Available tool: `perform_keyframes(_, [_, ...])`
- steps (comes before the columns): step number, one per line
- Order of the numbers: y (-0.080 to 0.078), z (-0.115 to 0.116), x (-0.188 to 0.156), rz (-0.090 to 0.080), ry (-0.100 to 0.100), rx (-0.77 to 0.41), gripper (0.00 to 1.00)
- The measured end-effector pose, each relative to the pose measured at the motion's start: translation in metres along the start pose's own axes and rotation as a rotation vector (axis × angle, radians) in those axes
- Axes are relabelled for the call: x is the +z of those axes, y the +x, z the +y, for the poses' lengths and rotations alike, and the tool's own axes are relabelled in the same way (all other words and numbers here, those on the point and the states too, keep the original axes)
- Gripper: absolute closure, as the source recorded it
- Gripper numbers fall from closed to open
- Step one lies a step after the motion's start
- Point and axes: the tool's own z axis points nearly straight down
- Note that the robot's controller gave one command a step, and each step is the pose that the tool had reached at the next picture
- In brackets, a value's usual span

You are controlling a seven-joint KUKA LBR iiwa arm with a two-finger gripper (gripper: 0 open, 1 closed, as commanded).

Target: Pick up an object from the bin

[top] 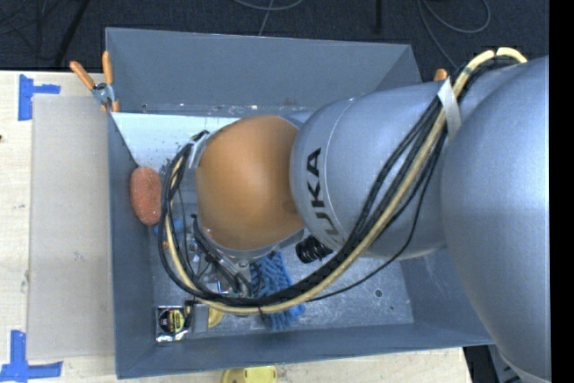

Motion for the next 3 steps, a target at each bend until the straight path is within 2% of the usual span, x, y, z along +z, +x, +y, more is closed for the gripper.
perform_keyframes(1, [-0.002,-0.001,-0.004,-0.007,-0.003,0.004,0.00])
perform_keyframes(2, [-0.003,-0.004,0.040,-0.013,-0.005,-0.057,0.00])
perform_keyframes(3, [-0.005,-0.009,0.081,-0.007,-0.001,-0.335,0.00])
